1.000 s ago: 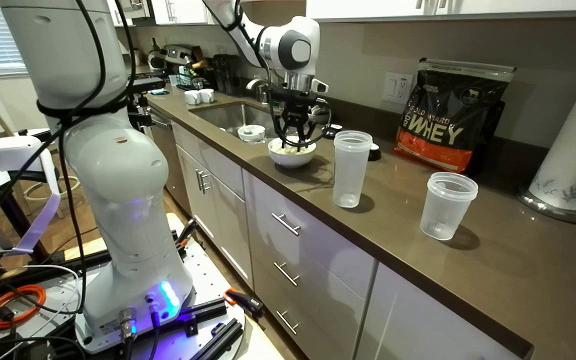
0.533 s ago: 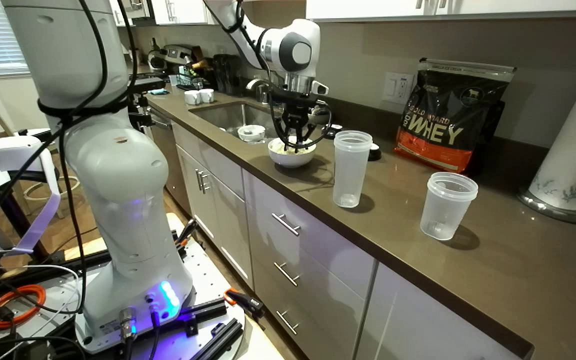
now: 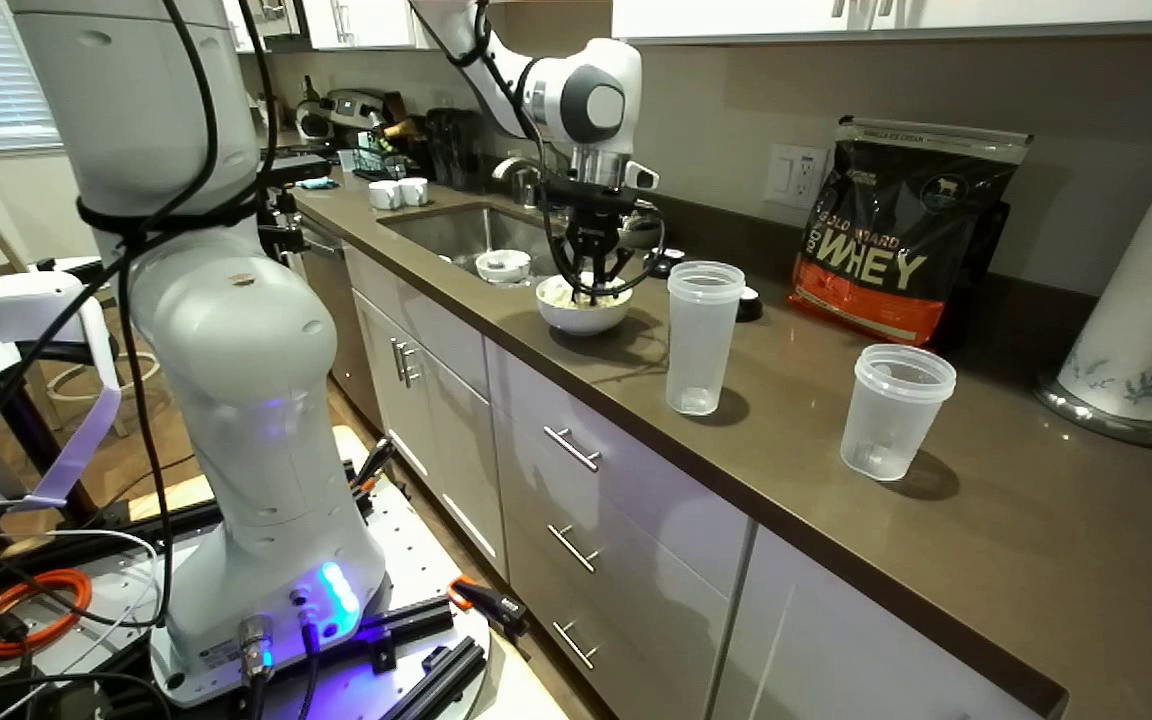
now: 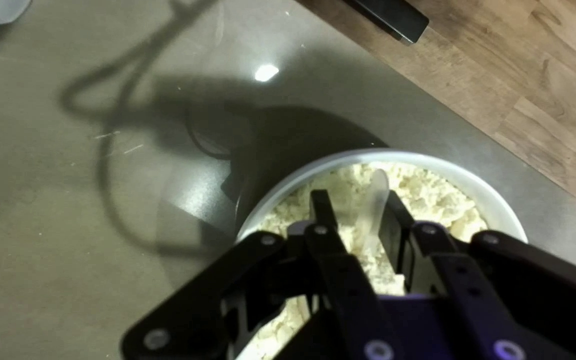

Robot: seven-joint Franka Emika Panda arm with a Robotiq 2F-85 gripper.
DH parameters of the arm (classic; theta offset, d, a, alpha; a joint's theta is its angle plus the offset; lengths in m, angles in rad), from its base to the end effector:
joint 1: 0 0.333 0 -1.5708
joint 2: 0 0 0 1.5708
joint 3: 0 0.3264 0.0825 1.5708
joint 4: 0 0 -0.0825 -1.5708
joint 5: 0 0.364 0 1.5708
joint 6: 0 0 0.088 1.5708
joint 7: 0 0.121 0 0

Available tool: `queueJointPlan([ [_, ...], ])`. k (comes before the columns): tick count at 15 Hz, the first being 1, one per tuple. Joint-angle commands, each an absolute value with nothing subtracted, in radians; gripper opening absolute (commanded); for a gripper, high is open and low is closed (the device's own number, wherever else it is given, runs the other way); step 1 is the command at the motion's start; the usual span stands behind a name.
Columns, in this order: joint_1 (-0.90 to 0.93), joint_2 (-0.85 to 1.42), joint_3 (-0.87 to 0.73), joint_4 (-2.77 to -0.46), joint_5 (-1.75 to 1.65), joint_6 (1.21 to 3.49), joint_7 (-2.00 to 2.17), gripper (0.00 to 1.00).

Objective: Take one scoop of the contents in the white bowl and put into the clear cup at the left

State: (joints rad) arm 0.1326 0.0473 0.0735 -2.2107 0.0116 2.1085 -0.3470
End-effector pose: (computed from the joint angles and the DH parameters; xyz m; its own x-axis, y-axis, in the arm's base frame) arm 0.4898 0.1030 0.3553 0.8442 0.5186 -0.1358 0.5151 -0.8548 -0.0623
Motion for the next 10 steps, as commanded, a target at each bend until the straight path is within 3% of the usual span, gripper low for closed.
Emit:
queueJointPlan([
  [1, 0.119, 0.061, 0.086, -2.186, -0.019, 2.096, -0.351, 0.13],
  [2, 0.119, 0.061, 0.086, -2.185, -0.023, 2.096, -0.349, 0.09],
  [3, 0.12, 0.06, 0.086, -2.185, -0.027, 2.094, -0.348, 0.13],
  [4, 0.12, 0.059, 0.086, -2.185, -0.032, 2.093, -0.347, 0.31],
  [6, 0.119, 0.059, 0.086, -2.177, -0.05, 2.089, -0.347, 0.09],
  [8, 0.119, 0.058, 0.085, -2.169, -0.065, 2.084, -0.35, 0.02],
  [10, 0.119, 0.056, 0.085, -2.165, -0.078, 2.082, -0.347, 0.18],
])
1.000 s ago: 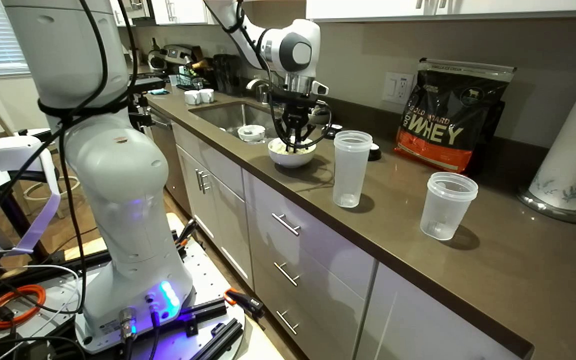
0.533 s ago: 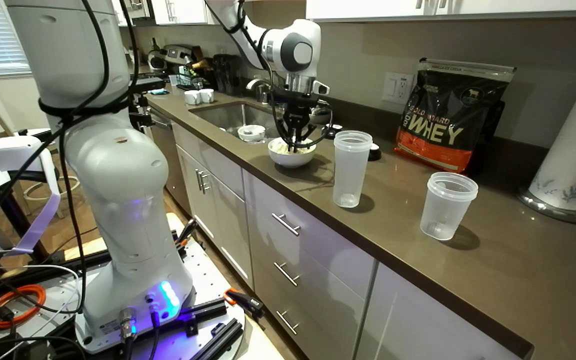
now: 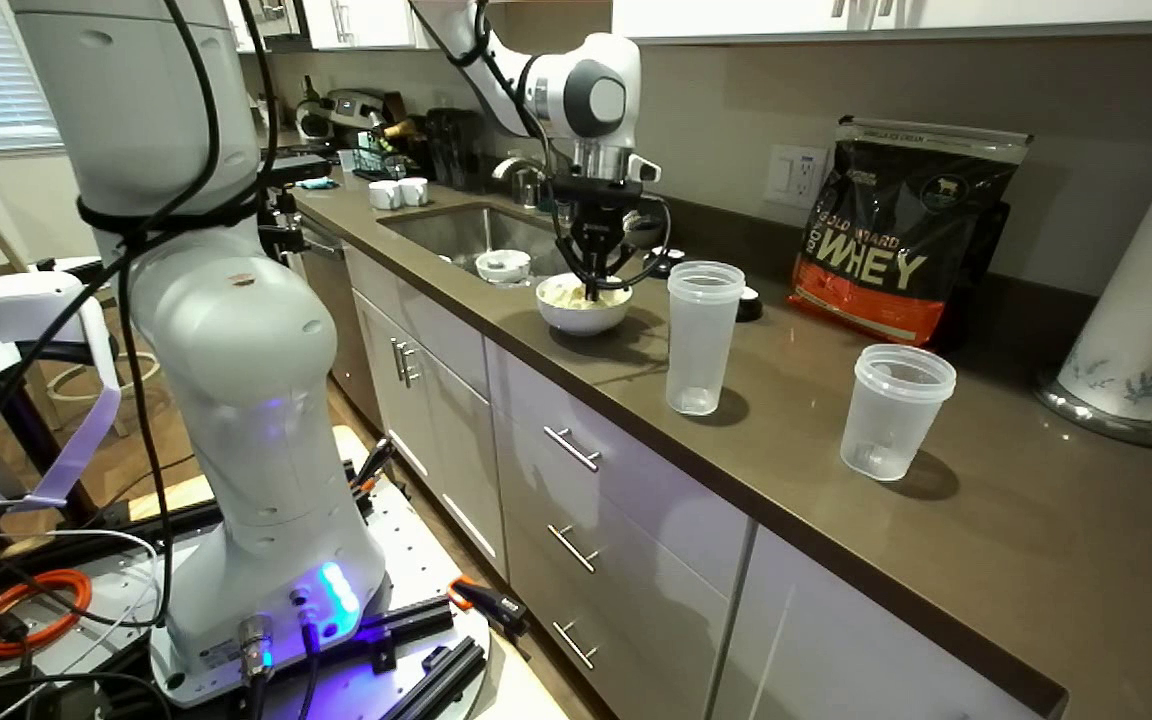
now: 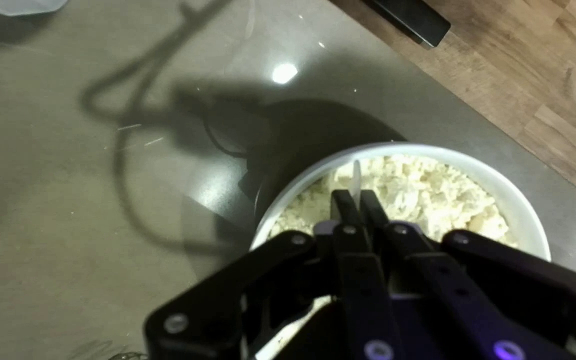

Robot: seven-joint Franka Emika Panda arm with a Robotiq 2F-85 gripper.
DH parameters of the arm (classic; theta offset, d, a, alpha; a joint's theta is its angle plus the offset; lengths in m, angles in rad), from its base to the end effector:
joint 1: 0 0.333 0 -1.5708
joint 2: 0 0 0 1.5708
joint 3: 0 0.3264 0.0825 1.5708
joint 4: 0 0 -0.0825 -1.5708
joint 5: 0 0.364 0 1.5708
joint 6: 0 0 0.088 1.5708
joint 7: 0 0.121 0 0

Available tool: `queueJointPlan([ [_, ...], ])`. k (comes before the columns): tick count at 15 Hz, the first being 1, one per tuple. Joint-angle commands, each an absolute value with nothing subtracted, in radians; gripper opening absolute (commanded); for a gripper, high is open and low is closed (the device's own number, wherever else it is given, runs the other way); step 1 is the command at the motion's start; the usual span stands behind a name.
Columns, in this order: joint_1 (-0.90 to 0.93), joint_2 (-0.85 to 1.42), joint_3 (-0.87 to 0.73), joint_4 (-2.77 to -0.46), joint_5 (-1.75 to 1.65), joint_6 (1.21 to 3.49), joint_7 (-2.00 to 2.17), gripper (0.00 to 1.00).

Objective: Take one scoop of the contents in the white bowl and put into the clear cup at the left

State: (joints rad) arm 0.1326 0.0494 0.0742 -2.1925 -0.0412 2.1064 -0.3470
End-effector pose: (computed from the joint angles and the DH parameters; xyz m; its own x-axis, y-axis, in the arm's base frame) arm 0.4955 0.1013 0.3615 0.8293 0.5418 -0.1369 0.5446 -0.8385 -0.0191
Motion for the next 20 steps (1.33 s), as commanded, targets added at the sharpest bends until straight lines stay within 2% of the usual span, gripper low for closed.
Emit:
queueJointPlan([
  [1, 0.12, 0.055, 0.086, -2.163, -0.085, 2.081, -0.345, 0.32],
  [5, 0.119, 0.055, 0.085, -2.159, -0.096, 2.081, -0.346, 0.54],
  [7, 0.119, 0.055, 0.085, -2.16, -0.097, 2.082, -0.345, 0.57],
  [9, 0.119, 0.054, 0.085, -2.161, -0.096, 2.081, -0.346, 0.58],
  [10, 0.119, 0.053, 0.086, -2.163, -0.096, 2.082, -0.345, 0.55],
  [12, 0.12, 0.051, 0.086, -2.168, -0.096, 2.083, -0.344, 0.4],
  [15, 0.121, 0.047, 0.088, -2.174, -0.097, 2.082, -0.343, 0.35],
  [17, 0.122, 0.045, 0.089, -2.179, -0.097, 2.077, -0.342, 0.39],
  [20, 0.122, 0.042, 0.09, -2.183, -0.098, 2.065, -0.34, 0.55],
])
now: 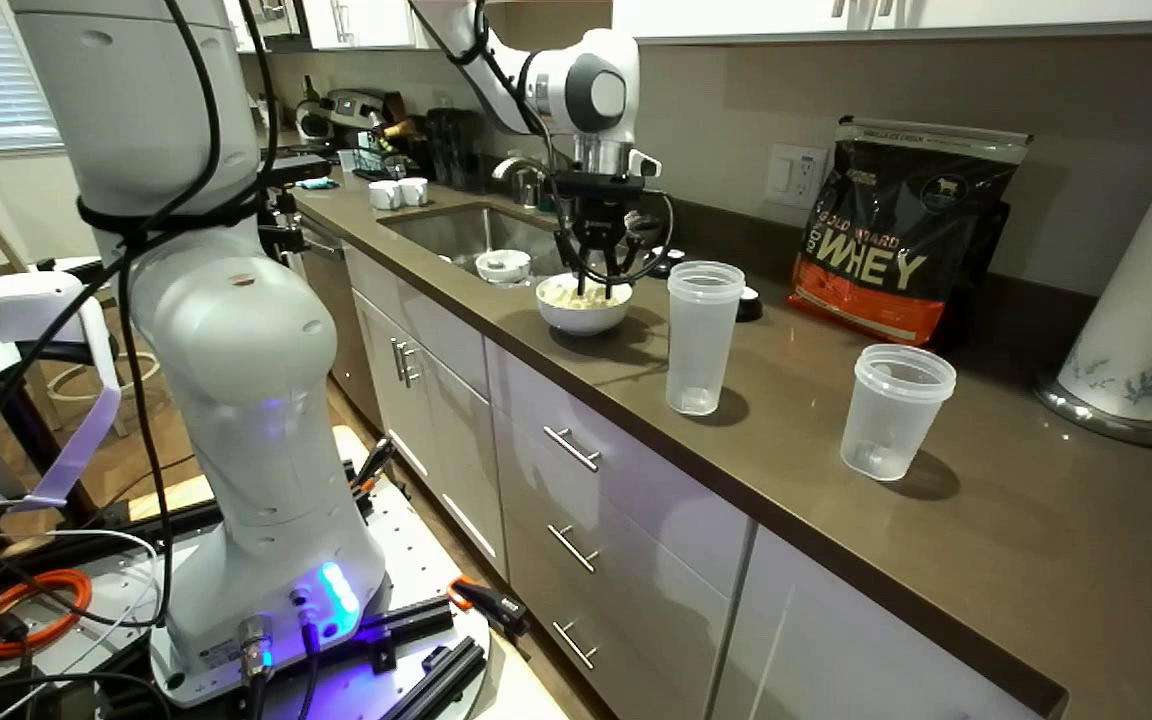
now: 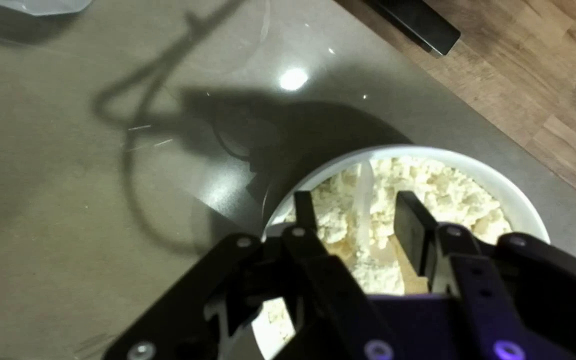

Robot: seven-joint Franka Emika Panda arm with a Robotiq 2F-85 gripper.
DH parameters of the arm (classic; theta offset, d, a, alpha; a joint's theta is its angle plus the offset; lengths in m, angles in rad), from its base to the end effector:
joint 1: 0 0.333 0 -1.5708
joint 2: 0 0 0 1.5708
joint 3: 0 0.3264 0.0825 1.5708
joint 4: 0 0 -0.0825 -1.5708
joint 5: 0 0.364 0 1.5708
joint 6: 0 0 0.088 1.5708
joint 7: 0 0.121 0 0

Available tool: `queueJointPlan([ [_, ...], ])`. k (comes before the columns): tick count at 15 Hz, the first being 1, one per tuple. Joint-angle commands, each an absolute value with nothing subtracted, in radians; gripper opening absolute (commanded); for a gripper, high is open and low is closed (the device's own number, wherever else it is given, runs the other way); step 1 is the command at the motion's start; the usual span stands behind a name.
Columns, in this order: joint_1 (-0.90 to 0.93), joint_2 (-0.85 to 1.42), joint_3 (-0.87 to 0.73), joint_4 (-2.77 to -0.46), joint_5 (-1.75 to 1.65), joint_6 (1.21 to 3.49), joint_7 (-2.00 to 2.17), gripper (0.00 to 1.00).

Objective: Take one scoop of the contents in the white bowl and put into the clear cup at the left

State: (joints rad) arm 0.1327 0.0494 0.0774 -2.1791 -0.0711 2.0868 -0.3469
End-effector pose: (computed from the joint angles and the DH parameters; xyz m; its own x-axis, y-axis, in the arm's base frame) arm 0.4969 0.1013 0.3657 0.8177 0.5553 -0.1513 0.5619 -0.8272 0.0010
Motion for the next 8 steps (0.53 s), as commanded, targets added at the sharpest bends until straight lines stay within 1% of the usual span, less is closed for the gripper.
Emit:
queueJointPlan([
  [1, 0.122, 0.042, 0.091, -2.185, -0.098, 2.06, -0.339, 0.57],
  [2, 0.122, 0.041, 0.091, -2.186, -0.099, 2.057, -0.338, 0.58],
  [3, 0.122, 0.041, 0.091, -2.187, -0.099, 2.054, -0.339, 0.53],
  [5, 0.122, 0.04, 0.091, -2.192, -0.1, 2.05, -0.339, 0.48],
  [6, 0.121, 0.04, 0.09, -2.193, -0.1, 2.049, -0.339, 0.48],
  [7, 0.121, 0.04, 0.09, -2.195, -0.099, 2.048, -0.339, 0.39],
  [8, 0.121, 0.04, 0.09, -2.196, -0.098, 2.048, -0.34, 0.24],
])
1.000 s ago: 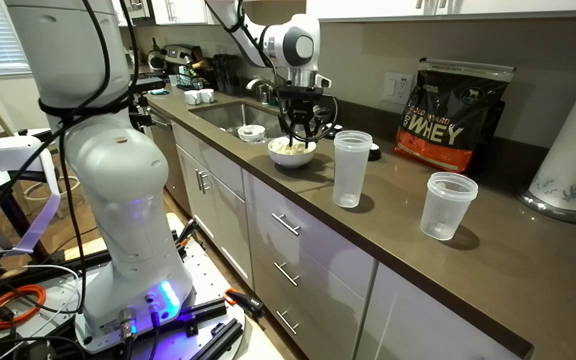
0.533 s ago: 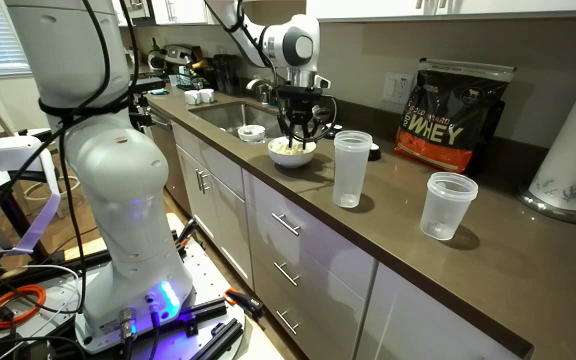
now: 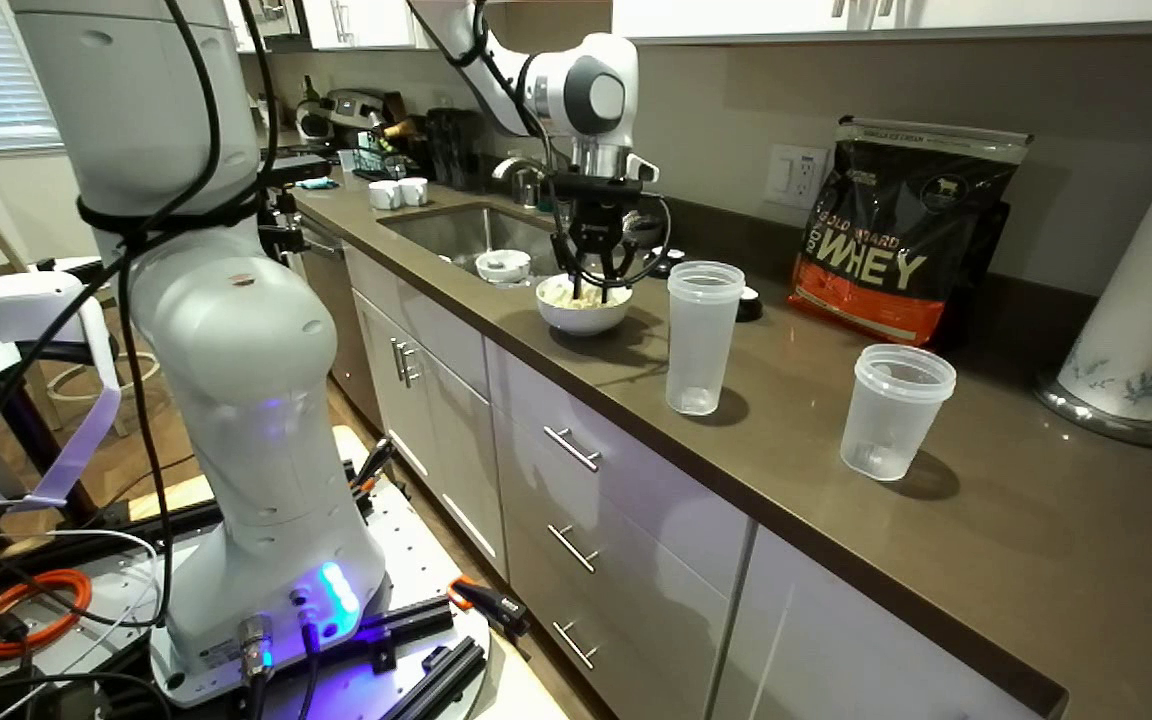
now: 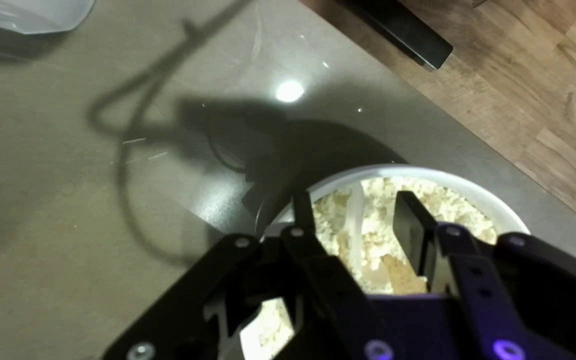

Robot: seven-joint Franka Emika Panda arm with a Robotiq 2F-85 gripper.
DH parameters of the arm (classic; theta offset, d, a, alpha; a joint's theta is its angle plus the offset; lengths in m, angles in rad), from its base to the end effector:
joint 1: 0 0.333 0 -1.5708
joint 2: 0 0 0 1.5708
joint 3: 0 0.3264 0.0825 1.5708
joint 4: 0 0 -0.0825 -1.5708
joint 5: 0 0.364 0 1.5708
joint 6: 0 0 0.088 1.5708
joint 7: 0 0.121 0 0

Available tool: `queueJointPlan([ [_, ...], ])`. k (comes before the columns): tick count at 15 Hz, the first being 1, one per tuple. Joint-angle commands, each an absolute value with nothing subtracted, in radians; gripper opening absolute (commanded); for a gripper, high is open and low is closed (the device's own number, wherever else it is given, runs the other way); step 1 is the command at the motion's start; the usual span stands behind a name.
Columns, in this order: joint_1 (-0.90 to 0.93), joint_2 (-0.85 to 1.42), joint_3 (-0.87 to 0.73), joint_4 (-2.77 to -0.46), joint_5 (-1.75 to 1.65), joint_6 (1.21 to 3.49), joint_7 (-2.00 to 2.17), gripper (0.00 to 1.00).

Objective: Take one scoop of the contents in the white bowl and put into the clear cup at the left

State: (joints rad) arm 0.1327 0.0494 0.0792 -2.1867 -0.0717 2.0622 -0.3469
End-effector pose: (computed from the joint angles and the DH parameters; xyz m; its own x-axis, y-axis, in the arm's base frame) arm 0.4914 0.1008 0.3609 0.8121 0.5547 -0.1812 0.5626 -0.8267 -0.0097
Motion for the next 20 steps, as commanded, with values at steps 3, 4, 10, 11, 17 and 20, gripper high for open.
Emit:
queueJointPlan([
  [3, 0.121, 0.04, 0.09, -2.197, -0.098, 2.045, -0.34, 0.11],
  [4, 0.121, 0.04, 0.09, -2.197, -0.099, 2.043, -0.341, 0.0],
  [10, 0.122, 0.035, 0.091, -2.193, -0.102, 2.034, -0.341, 0.01],
  [11, 0.122, 0.033, 0.091, -2.191, -0.104, 2.03, -0.342, 0.01],
  [17, 0.127, 0.022, 0.099, -2.182, -0.136, 2.007, -0.342, 0.01],
  [20, 0.128, 0.018, 0.104, -2.178, -0.136, 2.003, -0.345, 0.01],
])
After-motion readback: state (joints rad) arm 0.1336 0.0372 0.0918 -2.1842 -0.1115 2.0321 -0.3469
